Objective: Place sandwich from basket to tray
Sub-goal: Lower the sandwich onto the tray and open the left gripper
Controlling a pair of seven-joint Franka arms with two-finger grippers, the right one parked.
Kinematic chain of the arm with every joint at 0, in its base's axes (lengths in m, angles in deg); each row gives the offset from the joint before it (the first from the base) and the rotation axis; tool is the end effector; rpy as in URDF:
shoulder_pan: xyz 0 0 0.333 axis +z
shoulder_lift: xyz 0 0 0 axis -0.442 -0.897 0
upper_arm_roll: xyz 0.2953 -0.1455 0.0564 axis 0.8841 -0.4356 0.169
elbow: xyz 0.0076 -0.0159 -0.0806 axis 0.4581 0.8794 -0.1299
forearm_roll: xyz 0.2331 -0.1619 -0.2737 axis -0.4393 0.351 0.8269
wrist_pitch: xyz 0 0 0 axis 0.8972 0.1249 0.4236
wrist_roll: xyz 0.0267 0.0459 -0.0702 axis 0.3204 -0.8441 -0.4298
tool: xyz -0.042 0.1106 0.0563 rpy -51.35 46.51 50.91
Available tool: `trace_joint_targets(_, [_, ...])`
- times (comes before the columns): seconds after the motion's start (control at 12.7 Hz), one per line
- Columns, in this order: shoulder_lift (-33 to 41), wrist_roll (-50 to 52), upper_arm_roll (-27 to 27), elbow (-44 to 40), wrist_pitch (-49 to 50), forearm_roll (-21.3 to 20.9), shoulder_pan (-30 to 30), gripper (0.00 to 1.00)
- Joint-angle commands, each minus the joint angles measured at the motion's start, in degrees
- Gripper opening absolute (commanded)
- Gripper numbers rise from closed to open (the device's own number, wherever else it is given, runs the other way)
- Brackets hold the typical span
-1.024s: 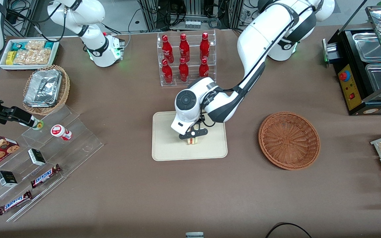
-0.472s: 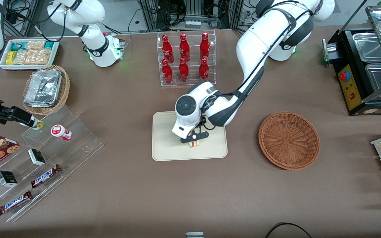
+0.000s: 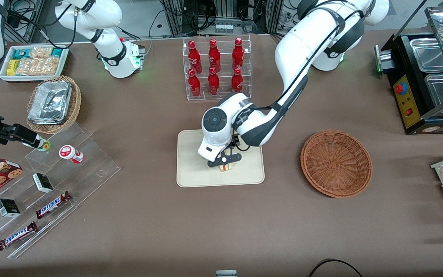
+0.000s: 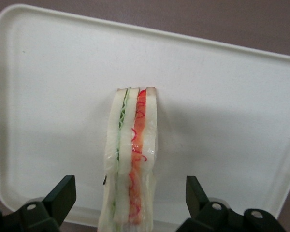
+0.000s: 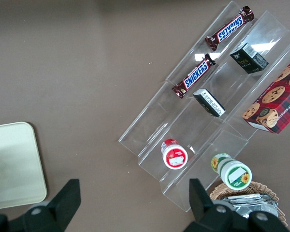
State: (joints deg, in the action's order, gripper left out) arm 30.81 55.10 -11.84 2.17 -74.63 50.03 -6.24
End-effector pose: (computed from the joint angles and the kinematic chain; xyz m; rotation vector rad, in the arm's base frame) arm 0.5374 -0.5437 0.2618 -3.1066 -0.3483 0.1311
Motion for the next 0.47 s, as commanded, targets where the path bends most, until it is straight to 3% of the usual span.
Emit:
trace_joint_targets(0.0, [4.27, 0.69, 0.43, 0.15, 2.78, -0.8, -0.32, 1.0])
trace_joint_targets(0.39, [7.62, -3.43, 0.61, 0.41, 5.42, -0.45, 1.43, 1.0])
